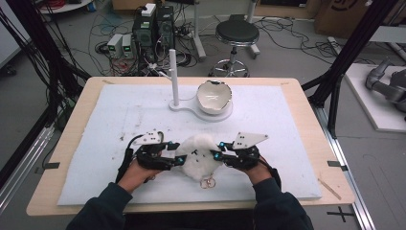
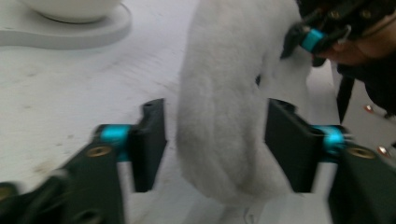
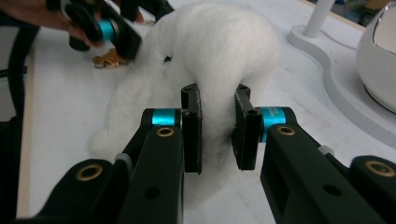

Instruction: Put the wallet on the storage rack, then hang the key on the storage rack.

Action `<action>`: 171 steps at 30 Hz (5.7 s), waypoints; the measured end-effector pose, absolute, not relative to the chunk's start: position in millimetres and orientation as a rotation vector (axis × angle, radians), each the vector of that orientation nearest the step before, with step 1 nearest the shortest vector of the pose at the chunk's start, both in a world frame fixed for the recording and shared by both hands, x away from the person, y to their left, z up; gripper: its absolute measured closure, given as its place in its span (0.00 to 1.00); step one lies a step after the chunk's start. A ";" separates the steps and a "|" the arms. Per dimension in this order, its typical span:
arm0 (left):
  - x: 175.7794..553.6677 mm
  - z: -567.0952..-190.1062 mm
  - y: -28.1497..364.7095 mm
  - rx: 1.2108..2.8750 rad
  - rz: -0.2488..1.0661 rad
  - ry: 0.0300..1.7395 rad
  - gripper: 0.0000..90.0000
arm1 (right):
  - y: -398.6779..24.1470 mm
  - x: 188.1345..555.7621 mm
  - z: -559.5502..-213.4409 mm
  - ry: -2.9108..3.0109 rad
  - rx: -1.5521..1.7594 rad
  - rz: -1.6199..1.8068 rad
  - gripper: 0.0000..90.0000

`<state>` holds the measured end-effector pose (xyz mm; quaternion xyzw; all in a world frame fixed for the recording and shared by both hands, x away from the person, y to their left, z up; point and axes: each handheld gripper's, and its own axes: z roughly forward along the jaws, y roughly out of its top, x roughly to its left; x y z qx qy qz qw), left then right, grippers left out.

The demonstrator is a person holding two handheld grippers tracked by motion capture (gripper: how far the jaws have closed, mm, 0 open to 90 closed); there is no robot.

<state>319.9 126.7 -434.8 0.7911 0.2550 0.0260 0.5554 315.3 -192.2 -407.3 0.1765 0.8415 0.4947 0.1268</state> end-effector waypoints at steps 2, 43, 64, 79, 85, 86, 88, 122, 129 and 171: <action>318.0 -436.1 121.9 1.915 0.090 0.579 0.72 | -190.7 314.9 -407.2 2.452 0.506 1.436 0.86; 323.3 -417.4 191.5 1.671 0.318 0.798 0.49 | -198.3 339.8 -360.1 2.314 0.574 1.375 0.87; 328.3 -422.1 200.5 1.638 0.383 0.896 0.25 | -175.0 455.1 -284.1 2.273 0.446 1.116 0.86; 329.7 -424.2 202.8 1.631 0.380 0.915 0.25 | -183.2 484.6 -303.3 2.258 0.371 0.764 0.86; 329.6 -424.3 202.3 1.634 0.379 0.918 0.25 | -178.1 486.9 -314.1 2.272 0.344 0.678 0.86; 329.5 -424.3 202.3 1.634 0.379 0.918 0.25 | -176.6 487.8 -316.1 2.282 0.340 0.661 0.86; 329.4 -424.4 202.3 1.633 0.378 0.919 0.25 | -173.4 489.2 -320.8 2.297 0.327 0.634 0.86; 329.5 -424.1 205.3 1.627 0.379 0.937 0.25 | -180.4 458.8 -299.6 2.334 0.732 1.003 0.42; 328.9 -418.9 215.5 1.585 0.415 0.987 0.25 | -234.4 395.0 -309.4 2.221 0.903 1.086 0.35; 327.1 -432.0 193.1 1.836 0.355 1.110 0.32 | -289.8 326.3 -405.4 2.117 1.050 1.155 0.29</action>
